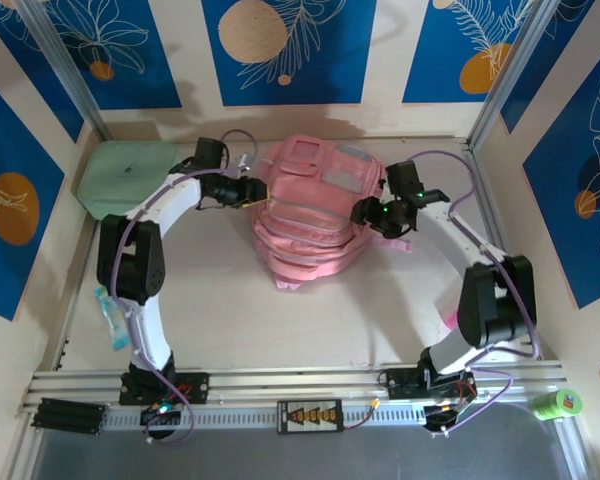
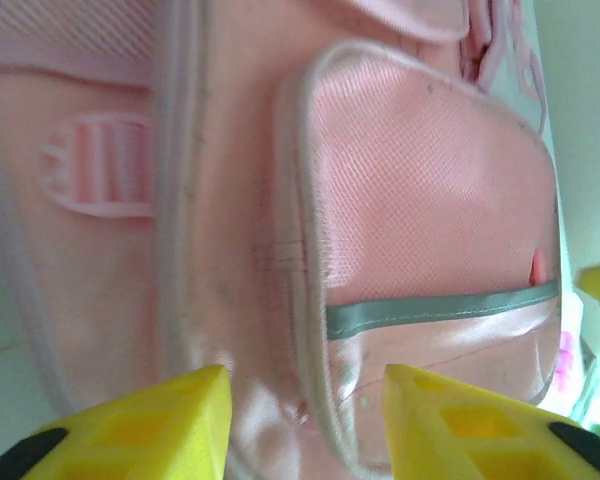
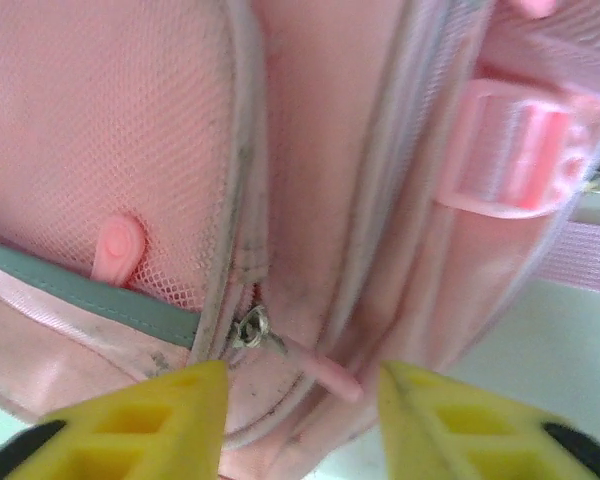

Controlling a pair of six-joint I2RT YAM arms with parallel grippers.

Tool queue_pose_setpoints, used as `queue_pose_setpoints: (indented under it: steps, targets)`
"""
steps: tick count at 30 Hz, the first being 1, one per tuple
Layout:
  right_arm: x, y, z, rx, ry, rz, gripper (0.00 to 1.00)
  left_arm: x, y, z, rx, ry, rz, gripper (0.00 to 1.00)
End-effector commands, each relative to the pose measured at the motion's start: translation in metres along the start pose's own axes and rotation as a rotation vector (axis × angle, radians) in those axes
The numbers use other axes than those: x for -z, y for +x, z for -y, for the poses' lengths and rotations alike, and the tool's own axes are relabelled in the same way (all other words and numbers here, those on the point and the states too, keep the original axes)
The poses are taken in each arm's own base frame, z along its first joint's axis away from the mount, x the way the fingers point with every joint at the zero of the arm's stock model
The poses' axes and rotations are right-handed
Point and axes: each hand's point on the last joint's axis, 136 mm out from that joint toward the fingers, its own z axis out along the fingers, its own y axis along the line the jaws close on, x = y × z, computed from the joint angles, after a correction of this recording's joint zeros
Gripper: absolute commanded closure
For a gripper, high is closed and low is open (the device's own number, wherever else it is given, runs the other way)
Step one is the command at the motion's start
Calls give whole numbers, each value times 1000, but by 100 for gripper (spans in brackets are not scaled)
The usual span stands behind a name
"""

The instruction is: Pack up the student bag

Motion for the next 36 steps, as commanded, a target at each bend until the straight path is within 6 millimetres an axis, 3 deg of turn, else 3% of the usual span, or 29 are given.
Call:
queue_pose_setpoints:
  steps: [1,3,7,12,18,22,26,31,36]
  targets:
    - [47,-28,-5,-8,-45,194,28,60,-41,13,-29,-68,226,51]
    - [64,-36,0,-19,-62,267,20,82,-45,3,-26,-147,300,46]
    - [91,-50,26,-25,-1,416,1,124,-41,-32,8,-349,469,21]
    - [112,-65,69,-30,180,604,1,168,-11,-78,72,-570,667,0]
    - [98,-66,118,15,338,719,1,199,41,-124,94,-794,806,0]
    - [73,-55,130,79,277,729,1,216,69,-150,32,-964,854,0]
    - [45,-50,126,256,279,755,1,207,75,-161,-88,-1001,837,1]
    - [16,-50,116,373,306,733,1,180,70,-162,-265,-951,766,1]
    - [8,-51,109,398,267,754,1,153,66,-151,-379,-758,807,1]
